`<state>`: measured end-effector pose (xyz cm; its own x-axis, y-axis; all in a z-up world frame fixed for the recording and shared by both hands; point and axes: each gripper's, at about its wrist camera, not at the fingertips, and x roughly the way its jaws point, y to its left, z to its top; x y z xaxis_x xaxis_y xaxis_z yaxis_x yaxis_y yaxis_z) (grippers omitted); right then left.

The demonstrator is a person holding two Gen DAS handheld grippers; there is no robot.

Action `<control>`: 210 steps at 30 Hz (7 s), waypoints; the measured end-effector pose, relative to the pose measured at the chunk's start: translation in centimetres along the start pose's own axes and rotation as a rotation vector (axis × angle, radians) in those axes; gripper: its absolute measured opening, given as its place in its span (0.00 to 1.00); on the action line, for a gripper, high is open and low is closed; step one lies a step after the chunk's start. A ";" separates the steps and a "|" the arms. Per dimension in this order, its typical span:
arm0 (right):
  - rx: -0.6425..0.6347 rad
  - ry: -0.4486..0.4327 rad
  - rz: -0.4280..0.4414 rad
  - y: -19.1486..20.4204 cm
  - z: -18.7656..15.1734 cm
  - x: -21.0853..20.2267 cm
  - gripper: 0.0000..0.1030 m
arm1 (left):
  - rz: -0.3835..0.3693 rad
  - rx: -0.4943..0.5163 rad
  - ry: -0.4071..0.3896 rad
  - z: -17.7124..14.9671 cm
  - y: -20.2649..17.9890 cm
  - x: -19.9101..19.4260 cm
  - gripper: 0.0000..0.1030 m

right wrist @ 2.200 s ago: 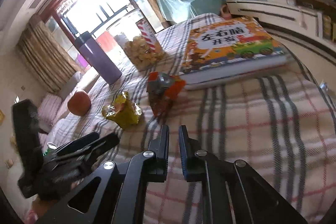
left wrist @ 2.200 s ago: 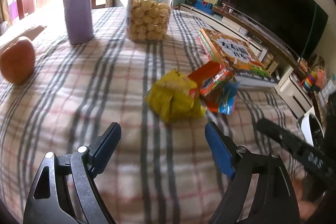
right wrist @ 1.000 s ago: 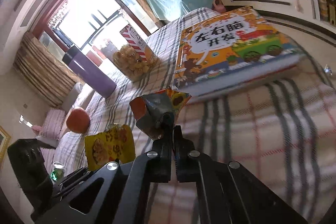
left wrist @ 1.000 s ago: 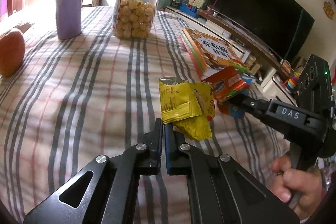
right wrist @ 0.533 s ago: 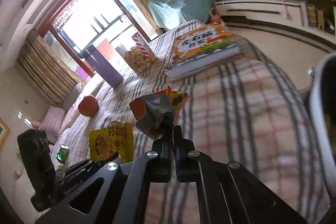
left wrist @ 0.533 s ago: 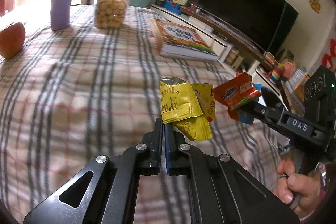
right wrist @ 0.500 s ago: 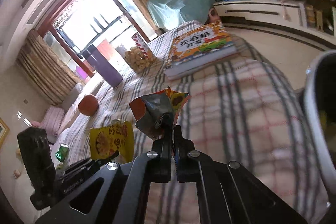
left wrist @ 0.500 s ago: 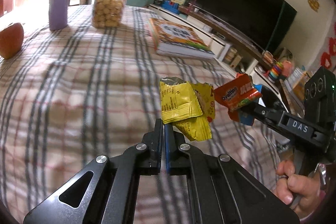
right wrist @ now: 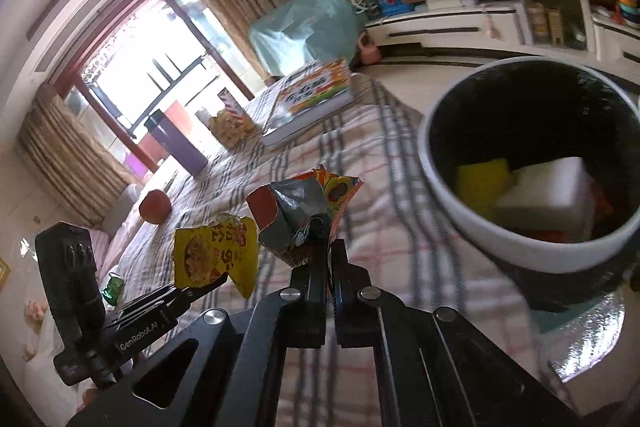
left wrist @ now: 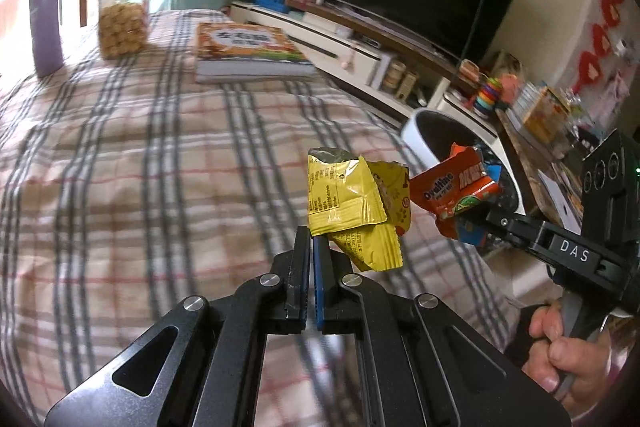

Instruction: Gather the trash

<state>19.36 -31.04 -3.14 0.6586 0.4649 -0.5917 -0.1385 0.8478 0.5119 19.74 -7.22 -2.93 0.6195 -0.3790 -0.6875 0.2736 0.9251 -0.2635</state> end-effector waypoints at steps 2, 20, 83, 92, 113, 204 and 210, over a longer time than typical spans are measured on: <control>0.007 -0.013 -0.007 -0.7 0.0 -0.8 0.02 | -0.006 0.016 0.003 0.1 -1.0 0.2 0.01; 0.074 -0.110 -0.050 -5.6 0.7 -5.7 0.02 | -0.040 0.137 0.014 1.7 -7.6 1.9 0.01; 0.104 -0.169 -0.197 -12.2 5.2 -7.2 0.02 | -0.059 0.268 0.033 6.5 -16.6 9.0 0.01; 0.104 -0.164 -0.206 -12.3 5.3 -7.0 0.02 | -0.052 0.272 0.038 6.6 -16.9 9.6 0.01; 0.106 -0.160 -0.232 -12.8 5.5 -6.7 0.02 | -0.034 0.298 0.052 6.9 -17.8 10.9 0.01; -0.152 -0.416 -0.455 1.9 -6.0 -15.3 1.00 | 0.156 0.106 -0.340 -6.2 -9.0 -10.3 1.00; -0.193 -0.482 -0.469 2.9 -7.6 -15.9 1.00 | 0.221 0.146 -0.400 -8.1 -9.0 -11.4 1.00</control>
<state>2.85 -34.00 3.04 0.9296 -0.0882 -0.3578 0.1411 0.9821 0.1245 4.28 -11.01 1.78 0.9012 -0.1798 -0.3944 0.1861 0.9823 -0.0227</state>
